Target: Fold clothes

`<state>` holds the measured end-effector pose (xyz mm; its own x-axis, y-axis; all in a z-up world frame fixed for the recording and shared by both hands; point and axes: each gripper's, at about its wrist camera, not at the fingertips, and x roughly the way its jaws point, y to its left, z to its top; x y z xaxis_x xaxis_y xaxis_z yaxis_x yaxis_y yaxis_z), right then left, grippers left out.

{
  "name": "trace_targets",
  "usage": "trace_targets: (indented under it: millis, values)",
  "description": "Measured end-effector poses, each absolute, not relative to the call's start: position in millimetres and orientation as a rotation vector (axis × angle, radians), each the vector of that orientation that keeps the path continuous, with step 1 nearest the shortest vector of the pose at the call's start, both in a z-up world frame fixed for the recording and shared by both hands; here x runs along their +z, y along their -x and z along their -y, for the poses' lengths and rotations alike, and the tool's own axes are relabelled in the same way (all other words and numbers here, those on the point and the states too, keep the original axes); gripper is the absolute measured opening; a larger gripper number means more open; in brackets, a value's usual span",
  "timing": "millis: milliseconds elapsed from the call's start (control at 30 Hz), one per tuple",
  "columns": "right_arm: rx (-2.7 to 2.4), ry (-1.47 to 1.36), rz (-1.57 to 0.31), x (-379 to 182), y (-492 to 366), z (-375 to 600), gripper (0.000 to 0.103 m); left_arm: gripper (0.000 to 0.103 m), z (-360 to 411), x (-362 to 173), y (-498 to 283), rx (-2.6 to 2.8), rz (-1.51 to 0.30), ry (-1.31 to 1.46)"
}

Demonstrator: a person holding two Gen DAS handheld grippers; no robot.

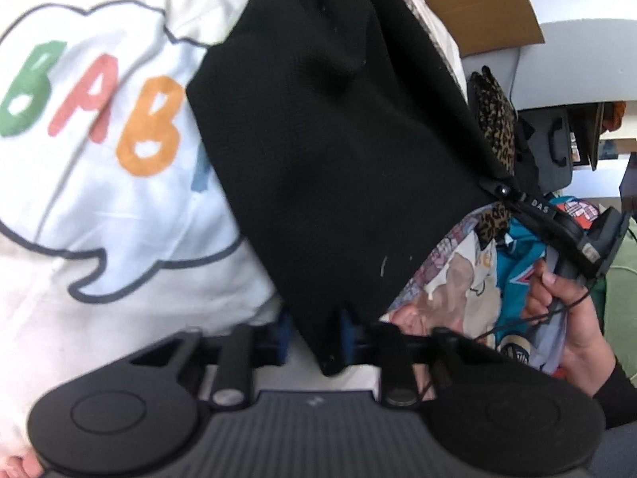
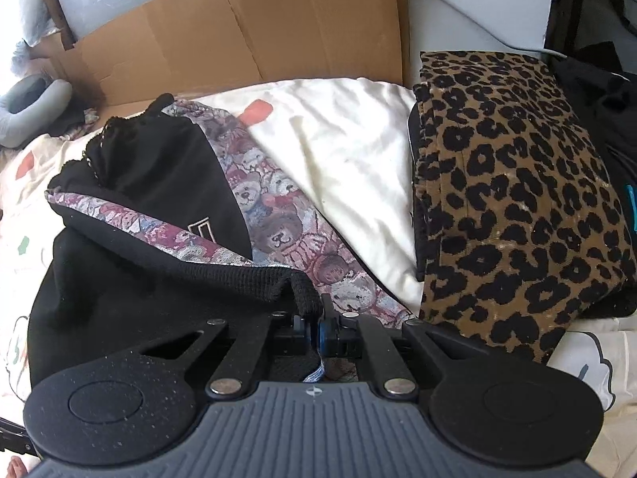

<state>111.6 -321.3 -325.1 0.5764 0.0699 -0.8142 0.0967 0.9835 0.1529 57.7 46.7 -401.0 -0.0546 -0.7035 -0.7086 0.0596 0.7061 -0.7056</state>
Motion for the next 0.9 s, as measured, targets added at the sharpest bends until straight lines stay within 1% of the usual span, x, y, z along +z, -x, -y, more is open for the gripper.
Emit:
trace_targets:
  millis: [233,433,667,767,900]
  values:
    - [-0.024,-0.281,-0.956,-311,-112,332,0.001,0.003,-48,-383,-60,-0.755,-1.501,0.578]
    - [-0.055,-0.276,-0.951,-305,-108,345,0.001,0.002,-37,-380,-62,-0.797,-1.502,0.586]
    - [-0.099,-0.271,-0.983,-322,-106,359,0.001,0.002,-20,-390,-65,-0.824,-1.527,0.545]
    - [-0.108,-0.300,-1.010,-334,-106,366,0.001,0.002,-14,-393,-66,-0.814,-1.549,0.421]
    - [-0.115,-0.364,-1.029,-353,-110,374,0.002,0.002,-12,-404,-69,-0.774,-1.581,0.442]
